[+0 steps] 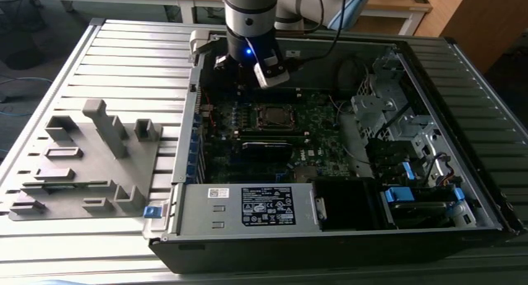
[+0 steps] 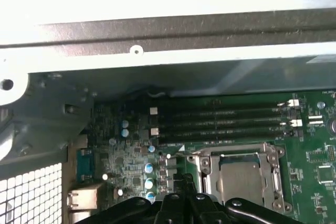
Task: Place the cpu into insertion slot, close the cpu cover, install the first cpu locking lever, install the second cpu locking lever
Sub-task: 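Install the first cpu locking lever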
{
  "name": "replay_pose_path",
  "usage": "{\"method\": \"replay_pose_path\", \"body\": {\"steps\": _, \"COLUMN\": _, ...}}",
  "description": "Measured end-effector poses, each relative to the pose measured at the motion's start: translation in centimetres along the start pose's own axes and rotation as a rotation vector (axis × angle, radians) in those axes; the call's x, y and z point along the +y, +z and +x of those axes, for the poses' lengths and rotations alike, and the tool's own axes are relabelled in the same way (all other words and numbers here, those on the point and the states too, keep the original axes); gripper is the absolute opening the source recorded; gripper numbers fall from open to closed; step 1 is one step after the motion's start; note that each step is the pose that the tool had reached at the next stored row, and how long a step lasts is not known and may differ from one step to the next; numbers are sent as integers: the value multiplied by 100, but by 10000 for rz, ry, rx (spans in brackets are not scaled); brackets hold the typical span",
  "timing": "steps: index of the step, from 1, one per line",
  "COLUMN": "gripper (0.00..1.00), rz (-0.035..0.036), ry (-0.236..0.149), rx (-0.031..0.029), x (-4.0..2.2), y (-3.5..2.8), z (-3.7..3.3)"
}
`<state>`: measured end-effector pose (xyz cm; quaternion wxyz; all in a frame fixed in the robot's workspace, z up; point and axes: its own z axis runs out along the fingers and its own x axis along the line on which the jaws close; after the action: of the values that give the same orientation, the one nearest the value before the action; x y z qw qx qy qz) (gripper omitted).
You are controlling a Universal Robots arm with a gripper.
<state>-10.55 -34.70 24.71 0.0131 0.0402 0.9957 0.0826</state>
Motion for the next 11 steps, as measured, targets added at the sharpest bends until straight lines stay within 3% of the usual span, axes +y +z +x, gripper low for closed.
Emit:
{"method": "replay_pose_path", "body": {"steps": 3, "gripper": 11, "rz": -2, "ry": 0, "rx": 0, "x": -2, "y": -1, "z": 21}}
{"method": "replay_pose_path", "body": {"steps": 4, "gripper": 11, "rz": -2, "ry": -1, "rx": -1, "x": -8, "y": -2, "z": 91}}
{"method": "replay_pose_path", "body": {"steps": 6, "gripper": 11, "rz": -16, "ry": 0, "rx": 1, "x": -9, "y": -3, "z": 106}}
{"method": "replay_pose_path", "body": {"steps": 7, "gripper": 11, "rz": -91, "ry": 1, "rx": 8, "x": -10, "y": -3, "z": 107}}
{"method": "replay_pose_path", "body": {"steps": 9, "gripper": 11, "rz": -395, "ry": 12, "rx": 31, "x": -13, "y": -4, "z": 108}}
{"method": "replay_pose_path", "body": {"steps": 10, "gripper": 11, "rz": -477, "ry": 15, "rx": 37, "x": -15, "y": -4, "z": 108}}
{"method": "replay_pose_path", "body": {"steps": 11, "gripper": 11, "rz": -484, "ry": 16, "rx": 37, "x": -14, "y": -4, "z": 108}}
